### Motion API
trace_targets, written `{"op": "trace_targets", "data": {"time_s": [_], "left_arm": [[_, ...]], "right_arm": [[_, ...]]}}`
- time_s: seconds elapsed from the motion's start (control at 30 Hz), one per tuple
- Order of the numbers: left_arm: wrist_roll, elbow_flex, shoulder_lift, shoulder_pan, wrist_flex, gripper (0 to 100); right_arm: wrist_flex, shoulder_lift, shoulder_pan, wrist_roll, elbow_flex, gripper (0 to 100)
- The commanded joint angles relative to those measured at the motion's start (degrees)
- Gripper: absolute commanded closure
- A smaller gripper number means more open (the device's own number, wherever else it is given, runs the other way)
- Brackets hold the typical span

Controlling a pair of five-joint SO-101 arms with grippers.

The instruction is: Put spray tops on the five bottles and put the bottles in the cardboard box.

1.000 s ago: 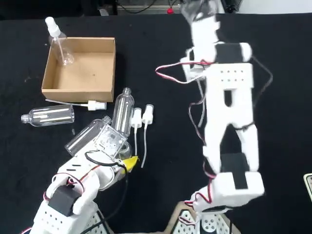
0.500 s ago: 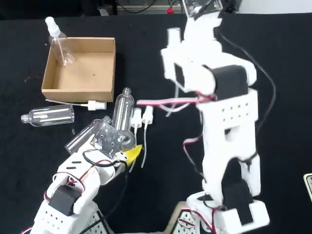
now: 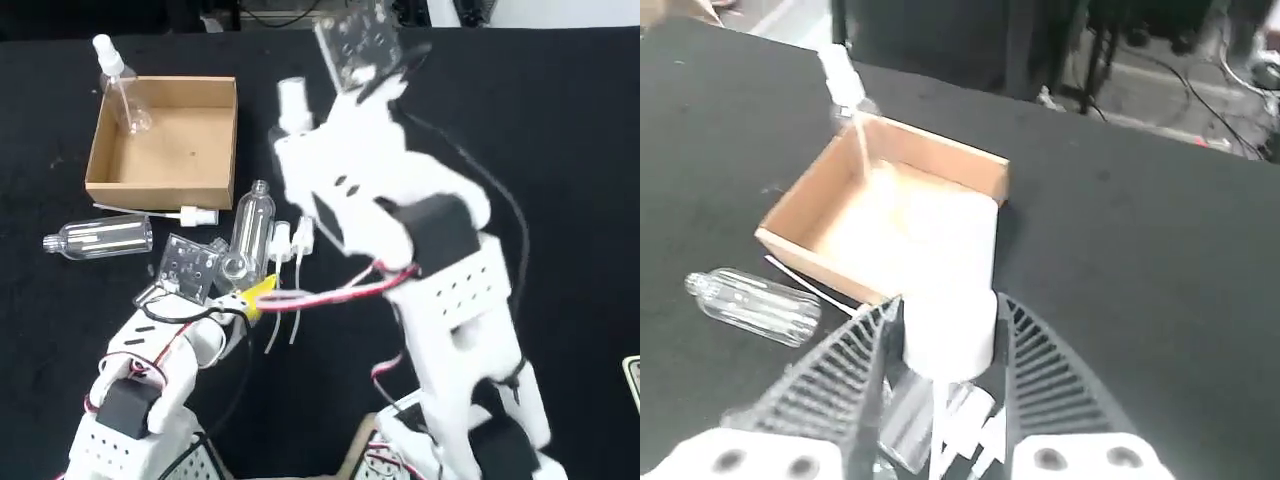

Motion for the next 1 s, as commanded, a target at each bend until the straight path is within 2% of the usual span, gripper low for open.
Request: {"op": "trace_targets", "data": {"time_s": [0.0,0.13,0.3,0.57,0.97], "left_arm": [[0.70,-0.75,-0.35,-0.31,-1.14,78],[0.70,-0.66,-0.35,-0.31,-0.88,78],[0.79,-0.22,-0.35,-0.31,-1.05,78],[0.79,0.13,-0.35,-0.31,-0.88,78],[0.79,-0.22,-0.35,-0.31,-0.88,78]], "right_arm": [[-7.82,-8.40,-1.58,-0.18,7.16,92.8],[-10.29,-13.85,-1.76,-0.26,11.30,92.8],[-10.73,-15.16,-5.27,-0.09,11.65,92.8],[-19.52,-15.52,-8.44,-0.35,17.10,92.8],[-20.04,-15.52,-10.73,-0.44,19.12,92.8]]}}
